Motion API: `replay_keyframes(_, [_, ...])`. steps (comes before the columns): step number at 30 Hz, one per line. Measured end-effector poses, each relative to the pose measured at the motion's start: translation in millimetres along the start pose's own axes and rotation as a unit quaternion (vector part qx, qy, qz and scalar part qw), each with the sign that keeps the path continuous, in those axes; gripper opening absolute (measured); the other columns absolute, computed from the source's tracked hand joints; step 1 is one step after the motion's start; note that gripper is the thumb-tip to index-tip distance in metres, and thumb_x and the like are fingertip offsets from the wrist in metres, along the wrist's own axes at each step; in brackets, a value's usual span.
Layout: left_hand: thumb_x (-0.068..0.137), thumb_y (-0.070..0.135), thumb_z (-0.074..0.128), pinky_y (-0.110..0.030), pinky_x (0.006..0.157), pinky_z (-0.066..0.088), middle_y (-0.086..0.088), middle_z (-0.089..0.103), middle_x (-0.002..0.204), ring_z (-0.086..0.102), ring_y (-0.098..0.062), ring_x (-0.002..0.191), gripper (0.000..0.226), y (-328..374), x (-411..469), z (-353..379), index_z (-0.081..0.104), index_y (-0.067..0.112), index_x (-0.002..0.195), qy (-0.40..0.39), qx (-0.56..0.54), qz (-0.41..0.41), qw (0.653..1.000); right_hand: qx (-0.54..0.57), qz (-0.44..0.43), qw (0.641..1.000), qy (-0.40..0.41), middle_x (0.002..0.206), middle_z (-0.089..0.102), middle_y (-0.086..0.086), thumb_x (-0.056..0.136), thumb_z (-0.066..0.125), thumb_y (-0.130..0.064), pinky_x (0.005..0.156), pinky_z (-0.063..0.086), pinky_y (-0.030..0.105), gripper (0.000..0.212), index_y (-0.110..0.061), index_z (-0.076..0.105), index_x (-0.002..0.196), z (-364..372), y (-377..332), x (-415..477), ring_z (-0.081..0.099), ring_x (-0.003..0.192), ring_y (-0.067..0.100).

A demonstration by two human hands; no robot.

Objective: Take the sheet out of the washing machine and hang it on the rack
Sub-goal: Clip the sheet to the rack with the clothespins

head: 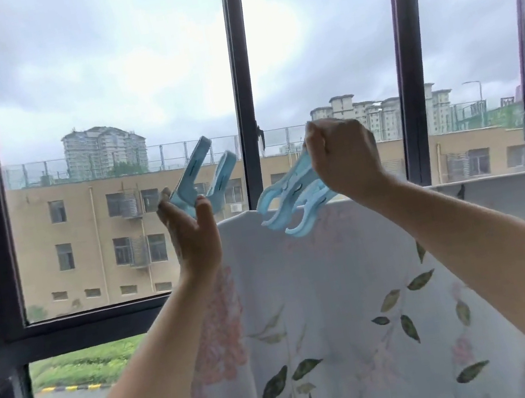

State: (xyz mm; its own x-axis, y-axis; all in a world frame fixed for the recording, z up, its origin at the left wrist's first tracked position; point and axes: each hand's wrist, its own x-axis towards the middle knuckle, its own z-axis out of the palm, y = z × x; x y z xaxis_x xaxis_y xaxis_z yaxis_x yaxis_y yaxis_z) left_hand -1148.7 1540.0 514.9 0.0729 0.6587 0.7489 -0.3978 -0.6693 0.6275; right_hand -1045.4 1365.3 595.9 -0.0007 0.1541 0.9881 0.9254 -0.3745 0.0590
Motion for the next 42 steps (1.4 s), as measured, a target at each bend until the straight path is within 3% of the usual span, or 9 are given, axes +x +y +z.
replay_keyframes(8, [0.077, 0.040, 0.036, -0.049, 0.089, 0.049, -0.021, 0.039, 0.130, 0.048, -0.031, 0.112, 0.070, -18.7, 11.1, 0.1, 0.028, 0.002, 0.135, 0.005, 0.013, -0.035, 0.999, -0.115, -0.196, 0.974, -0.018, 0.048, 0.040, -0.004, 0.089, 0.033, -0.026, 0.043, 0.031, 0.020, 0.039, -0.016, 0.044, 0.053, 31.1, -11.9, 32.0, 0.034, 0.039, 0.016])
replay_keyframes(19, [0.075, 0.041, 0.035, -0.035, 0.083, 0.043, -0.018, 0.040, 0.128, 0.043, -0.021, 0.106, 0.069, -18.9, 7.6, 3.7, 0.030, 0.003, 0.133, -0.012, 0.022, -0.038, 0.999, -0.114, -0.188, 0.969, -0.109, 0.050, 0.042, -0.003, 0.089, 0.022, -0.032, 0.048, 0.037, 0.023, 0.047, -0.013, 0.045, 0.053, 62.9, -10.6, 43.2, 0.042, 0.044, 0.020])
replay_keyframes(23, [0.066, 0.055, 0.029, -0.038, 0.084, 0.047, -0.016, 0.041, 0.126, 0.046, -0.024, 0.108, 0.082, -21.2, 5.2, 4.1, 0.029, 0.006, 0.132, -0.012, 0.014, -0.035, 0.999, -0.113, -0.171, 0.962, -0.181, 0.058, 0.055, 0.002, 0.094, 0.026, -0.030, 0.060, 0.037, 0.025, 0.048, -0.012, 0.052, 0.058, 71.9, -11.6, 41.3, 0.049, 0.054, 0.018])
replay_keyframes(26, [0.067, 0.055, 0.030, -0.049, 0.089, 0.049, -0.014, 0.041, 0.127, 0.047, -0.026, 0.111, 0.079, -24.4, 5.0, 4.8, 0.028, 0.010, 0.133, -0.009, 0.015, -0.033, 0.999, -0.080, -0.128, 0.950, -0.273, 0.054, 0.047, 0.002, 0.097, 0.030, -0.032, 0.057, 0.035, 0.026, 0.049, -0.012, 0.045, 0.055, 72.4, -9.7, 47.5, 0.046, 0.050, 0.016])
replay_keyframes(29, [0.067, 0.054, 0.031, -0.041, 0.087, 0.048, -0.013, 0.041, 0.125, 0.044, -0.021, 0.109, 0.079, -23.0, 3.6, 4.5, 0.029, 0.009, 0.133, -0.003, 0.011, -0.023, 1.000, -0.035, -0.069, 0.929, -0.362, 0.055, 0.043, 0.003, 0.097, 0.029, -0.043, 0.055, 0.035, 0.028, 0.052, -0.014, 0.038, 0.055, 74.4, -10.1, 54.2, 0.041, 0.050, 0.017])
replay_keyframes(32, [0.071, 0.049, 0.037, -0.026, 0.083, 0.041, -0.015, 0.042, 0.128, 0.042, -0.017, 0.107, 0.077, -19.3, -1.3, 2.5, 0.029, 0.007, 0.135, 0.003, 0.000, -0.022, 1.000, 0.000, -0.051, 0.948, -0.315, 0.067, 0.056, -0.002, 0.098, 0.029, -0.048, 0.061, 0.040, 0.028, 0.048, -0.016, 0.054, 0.072, 72.5, -10.3, 45.7, 0.052, 0.061, 0.016])
replay_keyframes(36, [0.078, 0.043, 0.044, -0.006, 0.074, 0.040, -0.017, 0.040, 0.133, 0.046, -0.016, 0.106, 0.073, -13.1, -11.2, -6.5, 0.025, 0.007, 0.138, 0.025, -0.018, -0.015, 0.999, 0.058, -0.059, 0.984, -0.160, 0.126, 0.061, 0.002, 0.097, 0.041, -0.039, 0.091, 0.045, 0.033, 0.040, -0.014, 0.055, 0.127, 64.5, -8.8, 24.7, 0.056, 0.114, 0.018])
replay_keyframes(39, [0.072, 0.057, 0.044, 0.005, 0.071, 0.037, -0.016, 0.039, 0.134, 0.048, -0.013, 0.106, 0.087, 0.6, -24.8, -12.4, 0.023, 0.006, 0.140, 0.024, -0.039, 0.019, 0.999, 0.118, -0.068, 0.986, -0.096, 0.131, 0.057, 0.005, 0.093, 0.046, -0.027, 0.100, 0.041, 0.032, 0.039, -0.010, 0.052, 0.128, 55.0, -9.1, 4.4, 0.051, 0.121, 0.018])
replay_keyframes(42, [0.072, 0.063, 0.045, 0.003, 0.076, 0.037, -0.012, 0.039, 0.133, 0.047, 0.010, 0.100, 0.092, 21.5, -47.8, -13.8, 0.023, 0.006, 0.140, 0.014, -0.066, 0.056, 0.996, 0.202, -0.033, 0.977, -0.061, 0.131, 0.055, 0.006, 0.091, 0.049, -0.017, 0.100, 0.035, 0.018, 0.039, -0.008, 0.050, 0.129, 35.4, -12.2, -22.7, 0.050, 0.119, 0.015])
